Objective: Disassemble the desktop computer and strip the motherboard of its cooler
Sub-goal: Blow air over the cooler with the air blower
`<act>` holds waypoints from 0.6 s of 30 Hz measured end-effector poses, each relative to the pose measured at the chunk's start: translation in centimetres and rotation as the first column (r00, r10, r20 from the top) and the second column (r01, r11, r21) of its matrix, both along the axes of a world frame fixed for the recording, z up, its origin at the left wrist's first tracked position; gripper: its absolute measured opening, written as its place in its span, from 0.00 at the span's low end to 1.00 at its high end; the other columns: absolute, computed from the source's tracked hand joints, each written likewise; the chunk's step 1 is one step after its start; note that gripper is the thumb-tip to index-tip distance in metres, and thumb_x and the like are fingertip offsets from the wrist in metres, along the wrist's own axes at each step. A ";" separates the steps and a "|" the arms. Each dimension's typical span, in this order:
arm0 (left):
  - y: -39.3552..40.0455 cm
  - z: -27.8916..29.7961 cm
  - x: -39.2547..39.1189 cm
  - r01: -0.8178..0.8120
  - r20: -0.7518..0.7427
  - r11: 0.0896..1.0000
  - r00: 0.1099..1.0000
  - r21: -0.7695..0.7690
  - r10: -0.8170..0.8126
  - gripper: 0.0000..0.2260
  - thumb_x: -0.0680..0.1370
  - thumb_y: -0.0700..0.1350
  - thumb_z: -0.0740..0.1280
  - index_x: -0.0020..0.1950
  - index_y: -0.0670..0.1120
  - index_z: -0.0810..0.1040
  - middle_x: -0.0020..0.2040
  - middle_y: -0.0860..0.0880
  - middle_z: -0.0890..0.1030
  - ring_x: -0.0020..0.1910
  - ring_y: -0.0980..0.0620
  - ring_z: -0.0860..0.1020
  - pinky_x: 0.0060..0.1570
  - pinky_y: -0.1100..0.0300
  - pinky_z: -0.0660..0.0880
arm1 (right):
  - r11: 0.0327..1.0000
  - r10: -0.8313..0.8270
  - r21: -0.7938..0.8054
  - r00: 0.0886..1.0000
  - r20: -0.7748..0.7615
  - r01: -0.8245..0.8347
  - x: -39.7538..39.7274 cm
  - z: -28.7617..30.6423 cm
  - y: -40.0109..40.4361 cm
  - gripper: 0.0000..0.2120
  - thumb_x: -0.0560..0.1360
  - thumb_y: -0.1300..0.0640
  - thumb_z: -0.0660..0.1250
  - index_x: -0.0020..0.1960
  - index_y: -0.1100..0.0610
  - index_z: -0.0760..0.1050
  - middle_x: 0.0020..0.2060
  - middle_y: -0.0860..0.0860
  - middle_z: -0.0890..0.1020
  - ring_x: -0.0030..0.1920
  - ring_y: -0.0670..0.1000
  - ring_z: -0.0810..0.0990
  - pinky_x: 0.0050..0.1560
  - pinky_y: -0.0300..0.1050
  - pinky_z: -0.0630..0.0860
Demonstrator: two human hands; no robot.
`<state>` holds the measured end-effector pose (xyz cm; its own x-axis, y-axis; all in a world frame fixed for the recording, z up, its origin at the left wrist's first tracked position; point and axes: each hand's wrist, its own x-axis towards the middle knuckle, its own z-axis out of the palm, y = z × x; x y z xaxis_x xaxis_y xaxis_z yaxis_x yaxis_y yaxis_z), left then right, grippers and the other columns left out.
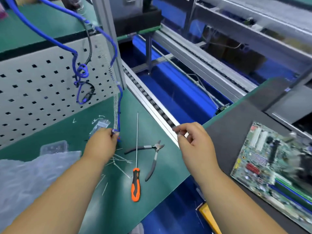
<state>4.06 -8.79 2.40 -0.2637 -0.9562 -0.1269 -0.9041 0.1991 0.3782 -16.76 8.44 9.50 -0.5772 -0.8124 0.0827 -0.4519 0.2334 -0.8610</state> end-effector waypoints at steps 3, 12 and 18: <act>-0.5 2.4 -0.6 -0.054 -0.108 0.992 0.993 -0.113 0.042 0.11 0.81 0.49 0.61 0.42 0.48 0.78 0.38 0.47 0.76 0.38 0.42 0.73 0.38 0.55 0.67 | 1.000 -0.002 -0.022 1.000 0.007 0.002 -1.1 0.9 0.9 0.13 0.76 0.61 0.63 0.47 0.43 0.79 0.41 0.37 0.73 0.40 0.43 0.73 0.37 0.29 0.66; 3.2 10.6 -6.7 -0.067 -0.789 0.981 0.585 0.185 0.189 0.13 0.82 0.45 0.62 0.41 0.49 0.82 0.36 0.50 0.82 0.33 0.55 0.76 0.40 0.59 0.73 | 0.998 0.034 -0.060 0.999 0.011 -0.033 -3.7 3.9 4.6 0.12 0.75 0.61 0.65 0.45 0.43 0.78 0.40 0.37 0.72 0.38 0.44 0.74 0.38 0.32 0.69; 10.2 16.3 -13.9 0.349 -0.929 0.873 0.271 0.340 0.253 0.15 0.80 0.42 0.62 0.37 0.43 0.83 0.32 0.48 0.80 0.29 0.56 0.73 0.30 0.68 0.71 | 0.986 0.169 0.002 0.985 -0.040 -0.169 -6.2 5.7 8.3 0.28 0.69 0.47 0.73 0.67 0.42 0.68 0.56 0.33 0.69 0.58 0.38 0.70 0.57 0.35 0.68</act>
<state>-9.87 1.37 18.70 -0.5192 -0.8489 -0.0991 0.1639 -0.2127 0.9633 -22.95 16.78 15.17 -0.4282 -0.8977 0.1043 -0.5185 0.1496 -0.8419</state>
